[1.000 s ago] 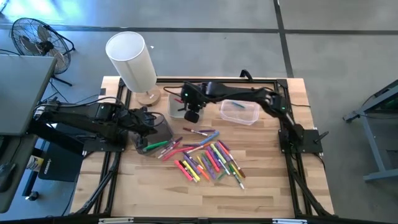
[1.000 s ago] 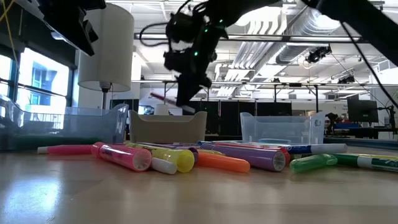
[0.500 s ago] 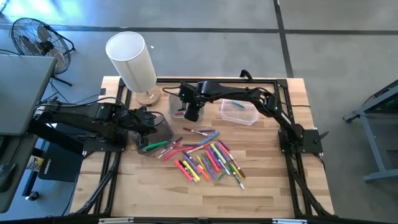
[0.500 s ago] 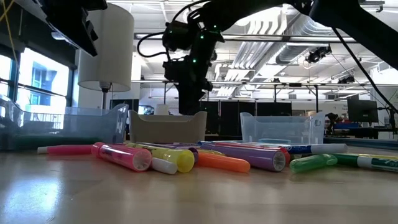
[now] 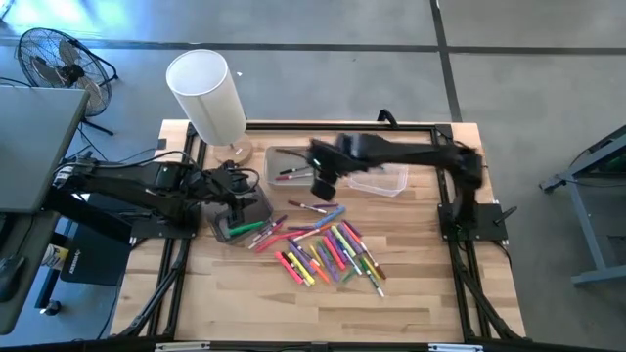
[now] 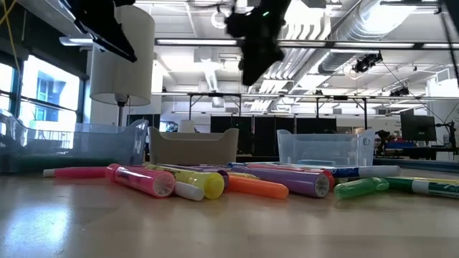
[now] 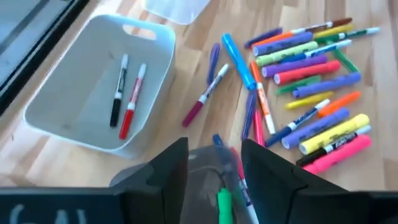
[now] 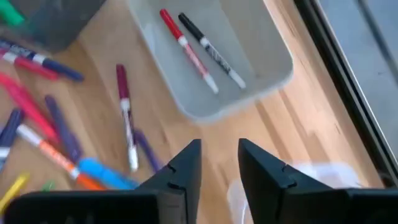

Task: Pick & Place Markers
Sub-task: Put the pink highlighter pen into the black bin

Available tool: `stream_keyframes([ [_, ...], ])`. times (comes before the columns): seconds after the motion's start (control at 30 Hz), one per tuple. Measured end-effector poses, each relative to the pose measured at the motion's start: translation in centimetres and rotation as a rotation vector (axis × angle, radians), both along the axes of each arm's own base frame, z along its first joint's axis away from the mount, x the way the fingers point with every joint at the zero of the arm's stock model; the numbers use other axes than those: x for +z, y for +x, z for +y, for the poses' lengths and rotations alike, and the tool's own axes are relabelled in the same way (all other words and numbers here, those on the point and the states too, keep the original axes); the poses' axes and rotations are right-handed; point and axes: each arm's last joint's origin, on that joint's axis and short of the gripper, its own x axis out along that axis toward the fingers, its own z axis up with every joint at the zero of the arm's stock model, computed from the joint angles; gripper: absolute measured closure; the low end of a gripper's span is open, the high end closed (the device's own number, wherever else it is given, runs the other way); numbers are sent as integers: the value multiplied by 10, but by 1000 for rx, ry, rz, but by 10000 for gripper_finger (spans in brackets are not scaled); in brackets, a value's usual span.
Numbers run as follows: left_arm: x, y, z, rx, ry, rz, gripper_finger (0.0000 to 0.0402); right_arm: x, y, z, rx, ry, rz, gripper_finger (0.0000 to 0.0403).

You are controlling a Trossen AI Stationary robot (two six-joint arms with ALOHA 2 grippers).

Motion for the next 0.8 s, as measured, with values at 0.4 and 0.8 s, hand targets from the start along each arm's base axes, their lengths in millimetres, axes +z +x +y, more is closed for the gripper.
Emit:
stream_keyframes([
  [0.4,-30,55,-53,-320,123,236,274,-27,-150,109,-88,239,-354,378],
  [0.8,-70,104,-115,-520,221,407,275,-58,-203,135,-110,293,-420,395],
])
